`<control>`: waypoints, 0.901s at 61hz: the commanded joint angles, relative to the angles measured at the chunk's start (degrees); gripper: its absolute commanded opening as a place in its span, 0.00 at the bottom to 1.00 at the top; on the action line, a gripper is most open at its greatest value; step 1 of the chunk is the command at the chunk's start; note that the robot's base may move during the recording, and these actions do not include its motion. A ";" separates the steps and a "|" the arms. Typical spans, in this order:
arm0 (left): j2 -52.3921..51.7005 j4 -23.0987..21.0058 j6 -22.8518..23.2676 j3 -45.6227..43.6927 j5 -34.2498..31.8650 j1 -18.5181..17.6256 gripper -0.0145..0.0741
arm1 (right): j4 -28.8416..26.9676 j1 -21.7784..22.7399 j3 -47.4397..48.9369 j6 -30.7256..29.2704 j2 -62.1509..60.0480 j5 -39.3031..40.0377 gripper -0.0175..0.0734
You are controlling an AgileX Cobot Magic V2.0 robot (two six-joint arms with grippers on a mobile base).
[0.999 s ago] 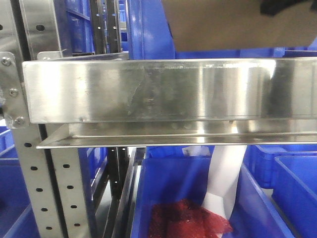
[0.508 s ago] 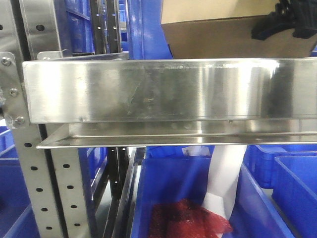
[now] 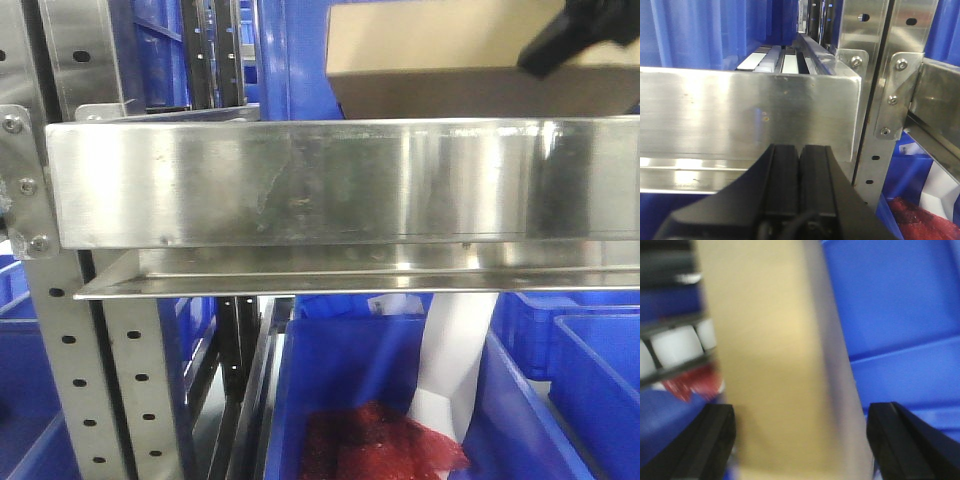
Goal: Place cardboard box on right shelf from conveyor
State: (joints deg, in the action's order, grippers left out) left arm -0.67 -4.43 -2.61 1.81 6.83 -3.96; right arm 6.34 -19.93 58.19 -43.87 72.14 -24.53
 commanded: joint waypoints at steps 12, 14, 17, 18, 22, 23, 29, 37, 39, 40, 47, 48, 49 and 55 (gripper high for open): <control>-0.86 -0.34 -0.02 0.54 -5.06 -0.09 0.03 | -3.39 0.24 1.16 15.06 -8.00 -0.28 0.88; -0.86 -0.34 -0.02 0.54 -5.06 -0.09 0.03 | -3.39 0.24 0.63 18.54 -9.00 0.09 0.88; -0.86 -0.34 -0.02 0.54 -5.06 -0.09 0.03 | -3.39 0.24 -0.49 23.13 -10.61 0.81 0.88; -0.86 -0.34 -0.02 0.54 -5.06 -0.09 0.03 | -3.39 0.24 -1.05 25.56 -11.49 1.08 0.87; -0.86 -0.34 -0.02 0.54 -5.06 -0.09 0.03 | -3.06 0.24 -3.13 32.65 -14.72 2.88 0.85; -0.86 -0.34 -0.02 0.54 -5.06 -0.09 0.03 | -2.95 0.24 -3.95 34.89 -15.40 3.52 0.84; -0.86 -0.34 -0.02 0.54 -5.06 -0.09 0.03 | -2.23 0.24 -7.78 43.87 -20.86 6.02 0.75; -0.86 -0.34 -0.02 0.54 -5.06 -0.09 0.03 | -1.62 0.24 -13.67 51.49 -28.71 8.48 0.55; -0.86 -0.34 -0.02 0.54 -5.06 -0.09 0.03 | -1.62 0.24 -15.16 52.56 -30.81 8.71 0.50; -0.86 -0.34 -0.02 0.54 -5.06 -0.09 0.03 | -1.62 0.24 -15.72 52.88 -31.69 8.88 0.48; -0.86 -0.34 -0.02 0.54 -5.06 -0.09 0.03 | -1.47 0.24 -20.41 53.94 -39.15 9.85 0.33; -0.86 -0.34 -0.02 0.54 -5.06 -0.09 0.03 | -1.47 0.24 -20.96 53.94 -40.03 9.91 0.31; -0.86 -0.34 -0.02 0.54 -5.06 -0.09 0.03 | -1.47 0.24 -21.47 53.94 -40.92 10.04 0.30; -0.86 -0.34 -0.02 0.54 -5.06 -0.09 0.03 | -1.28 0.24 -25.38 53.94 -47.50 11.78 0.27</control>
State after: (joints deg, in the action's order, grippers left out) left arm -0.67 -4.43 -2.61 1.81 6.83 -3.96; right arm 4.24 -19.93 33.60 9.73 28.94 -19.54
